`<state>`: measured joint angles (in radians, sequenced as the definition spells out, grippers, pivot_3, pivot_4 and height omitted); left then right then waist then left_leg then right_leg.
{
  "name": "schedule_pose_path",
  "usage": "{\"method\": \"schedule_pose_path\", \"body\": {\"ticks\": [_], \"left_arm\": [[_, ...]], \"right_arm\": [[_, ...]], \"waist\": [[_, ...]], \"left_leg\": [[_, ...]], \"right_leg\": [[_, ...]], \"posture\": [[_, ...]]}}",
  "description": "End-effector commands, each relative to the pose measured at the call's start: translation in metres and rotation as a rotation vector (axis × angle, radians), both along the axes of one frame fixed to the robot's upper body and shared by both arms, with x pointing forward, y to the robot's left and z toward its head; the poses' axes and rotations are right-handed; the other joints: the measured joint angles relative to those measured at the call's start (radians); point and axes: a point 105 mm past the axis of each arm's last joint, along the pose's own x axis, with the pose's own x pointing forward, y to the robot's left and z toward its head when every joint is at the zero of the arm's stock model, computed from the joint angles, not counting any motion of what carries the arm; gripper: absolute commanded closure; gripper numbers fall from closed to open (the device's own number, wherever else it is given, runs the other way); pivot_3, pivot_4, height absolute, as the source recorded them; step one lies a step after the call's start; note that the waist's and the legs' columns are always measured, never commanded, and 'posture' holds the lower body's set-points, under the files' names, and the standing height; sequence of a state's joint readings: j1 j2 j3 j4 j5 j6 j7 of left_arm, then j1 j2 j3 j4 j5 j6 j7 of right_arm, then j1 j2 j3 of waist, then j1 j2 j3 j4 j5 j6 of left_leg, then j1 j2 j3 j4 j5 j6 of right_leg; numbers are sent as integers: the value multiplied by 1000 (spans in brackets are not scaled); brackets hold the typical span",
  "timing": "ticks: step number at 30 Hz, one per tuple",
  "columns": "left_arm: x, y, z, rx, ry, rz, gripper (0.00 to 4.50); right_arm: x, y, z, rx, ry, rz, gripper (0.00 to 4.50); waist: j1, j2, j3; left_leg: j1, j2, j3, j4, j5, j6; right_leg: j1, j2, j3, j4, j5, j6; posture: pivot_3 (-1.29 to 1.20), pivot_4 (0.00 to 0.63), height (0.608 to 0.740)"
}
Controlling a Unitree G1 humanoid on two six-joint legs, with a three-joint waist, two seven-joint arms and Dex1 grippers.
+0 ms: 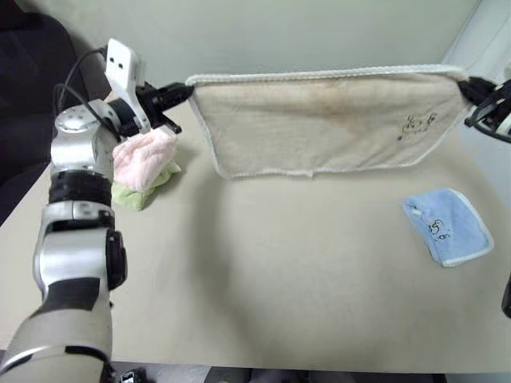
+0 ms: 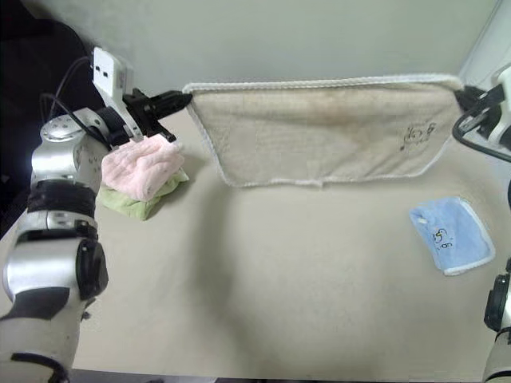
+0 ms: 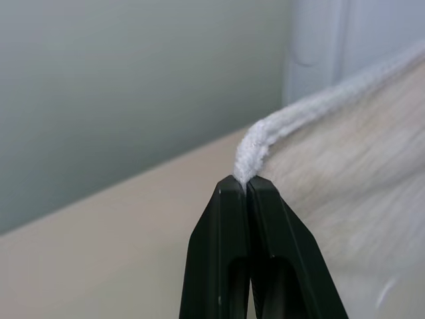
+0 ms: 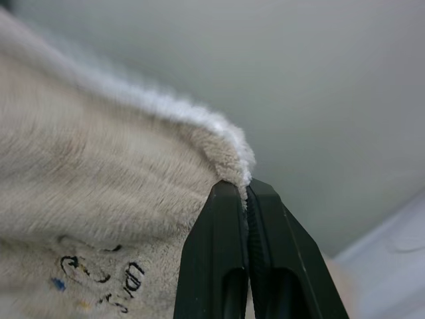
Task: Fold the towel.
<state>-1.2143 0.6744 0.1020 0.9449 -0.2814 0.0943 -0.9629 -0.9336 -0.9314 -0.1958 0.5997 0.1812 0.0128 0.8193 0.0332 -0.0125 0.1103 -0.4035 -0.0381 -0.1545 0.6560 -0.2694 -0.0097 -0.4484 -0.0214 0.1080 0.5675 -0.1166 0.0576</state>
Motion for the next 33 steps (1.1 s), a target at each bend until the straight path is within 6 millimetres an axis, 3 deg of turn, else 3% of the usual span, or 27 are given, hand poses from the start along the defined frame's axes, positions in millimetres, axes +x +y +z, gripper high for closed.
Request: {"method": "schedule_pose_path", "body": {"ticks": [1, 5, 9, 13, 14, 19, 25, 29, 33], "left_arm": [[-8, 22, 5, -12, -44, 15, 4455], [-29, 34, -21, -28, 43, -99, 4455], [-74, 33, -52, -3, 150, -253, 4455], [-118, 34, -79, 6, 264, -308, 4455], [-124, 35, -83, 3, 286, -305, 4455], [-152, 37, -104, 12, 406, -293, 4455], [-175, 33, -133, 123, 542, -301, 4455], [-175, 32, -144, 135, 569, -280, 4455], [-159, 33, -143, 101, 544, -236, 4455]], "right_arm": [[-16, -16, 8, -6, -36, -3, 4500], [-45, -17, -39, 34, 103, 82, 4500], [-88, -9, -101, 81, 324, 147, 4500], [-128, -1, -143, 137, 497, 156, 4500], [-134, 1, -147, 152, 519, 155, 4500], [-162, 21, -164, 207, 627, 206, 4500], [-176, 33, -177, 226, 719, 241, 4500], [-173, 33, -180, 216, 734, 240, 4500], [-153, 24, -176, 200, 679, 184, 4500]], "waist": [[0, 0, 0], [1, 0, 0], [3, 2, 1], [-3, -1, 2], [-5, -1, 2], [-10, -2, 1], [-12, -4, -1], [-12, -4, -4], [-12, -4, -4]], "left_leg": [[1, 0, 0, -1, 0, 0], [0, 0, 0, -1, 2, 0], [-4, 0, 0, 5, 2, 1], [-6, 0, 2, 10, -2, -5], [-5, -1, 2, 10, -6, -13], [-4, -1, 6, 12, -6, -13], [-2, -1, 5, 11, -11, -14], [-1, -1, 5, 9, -13, -14], [0, 0, 5, 9, -14, -15]], "right_leg": [[1, 0, 0, -2, 0, -1], [5, 0, -1, -10, 0, -5], [5, 0, -1, -9, -1, -6], [4, 2, 0, -8, -2, -9], [4, 2, 0, -8, -5, -10], [2, 1, 4, 4, -31, -9], [-1, 1, 4, 9, -34, -8], [-2, 2, 4, 11, -33, -10], [-2, 2, 4, 12, -32, -11]], "posture": [[0, 150, 740], [0, 150, 740], [0, 150, 740], [0, 150, 740], [0, 150, 740], [0, 150, 740], [0, 150, 740], [0, 150, 740], [0, 150, 740]]}}
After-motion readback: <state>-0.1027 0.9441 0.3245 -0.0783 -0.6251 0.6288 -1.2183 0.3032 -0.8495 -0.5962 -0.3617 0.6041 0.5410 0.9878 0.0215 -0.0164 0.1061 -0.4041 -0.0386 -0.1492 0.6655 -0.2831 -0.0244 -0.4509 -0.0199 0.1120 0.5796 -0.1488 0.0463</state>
